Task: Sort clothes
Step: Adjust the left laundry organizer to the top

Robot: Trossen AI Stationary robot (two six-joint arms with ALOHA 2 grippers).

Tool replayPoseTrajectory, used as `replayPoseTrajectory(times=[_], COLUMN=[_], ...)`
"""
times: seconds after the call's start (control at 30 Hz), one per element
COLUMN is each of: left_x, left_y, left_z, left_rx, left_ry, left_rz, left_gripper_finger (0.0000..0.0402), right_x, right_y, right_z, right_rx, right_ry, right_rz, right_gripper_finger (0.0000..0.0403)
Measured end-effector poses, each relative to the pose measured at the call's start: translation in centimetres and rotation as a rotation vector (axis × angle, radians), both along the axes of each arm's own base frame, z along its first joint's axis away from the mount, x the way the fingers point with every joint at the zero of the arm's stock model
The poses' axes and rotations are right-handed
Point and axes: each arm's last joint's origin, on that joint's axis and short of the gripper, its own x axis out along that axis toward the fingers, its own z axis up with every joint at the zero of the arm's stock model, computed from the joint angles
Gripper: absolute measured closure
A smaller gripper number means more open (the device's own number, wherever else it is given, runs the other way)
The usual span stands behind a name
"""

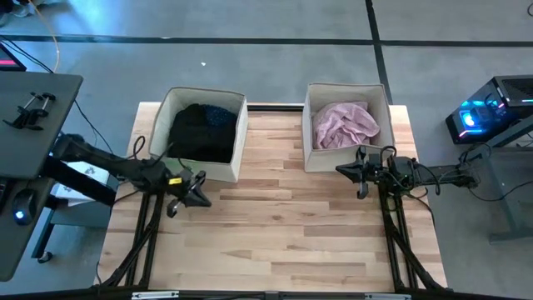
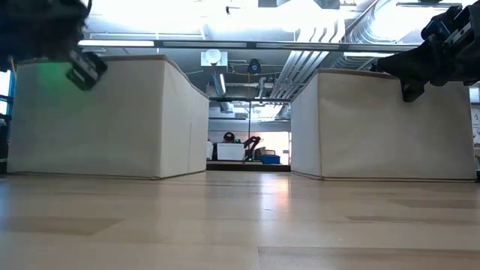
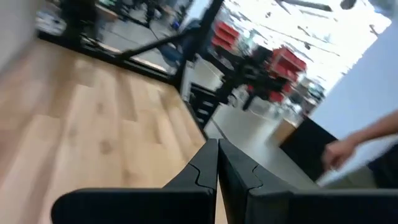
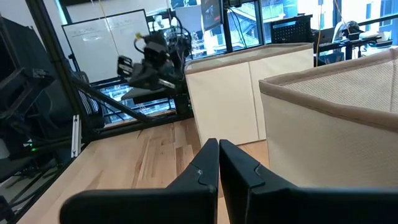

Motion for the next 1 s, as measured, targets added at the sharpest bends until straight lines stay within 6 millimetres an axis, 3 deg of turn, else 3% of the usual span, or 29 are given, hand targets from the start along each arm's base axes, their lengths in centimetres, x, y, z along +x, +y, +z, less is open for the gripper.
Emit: replayPoseTrajectory(times=[0.13, 0.4, 1.0], left_x=[-0.4, -0.1, -1.0], left_y=[1.2, 2.9, 6.4], left_z=[-1.9, -2.0, -1.5], left_rx=[0.008, 0.223, 0.246], left_ry=[-0.068, -0.134, -0.164], left_rz=[0.084, 0.176, 0.328], left_gripper_finger=[0.0401, 0.0401, 0.0401], right_x=[0.0, 0.0, 0.0], right_y=[0.0, 0.0, 0.0], right_z=[0.0, 0.0, 0.0], right_rx=[0.0, 0.0, 0.0], right_ry=[0.0, 0.0, 0.0], right_rz=[0.0, 0.0, 0.0], right_gripper_finger=[0.0402, 0.0402, 0.0402])
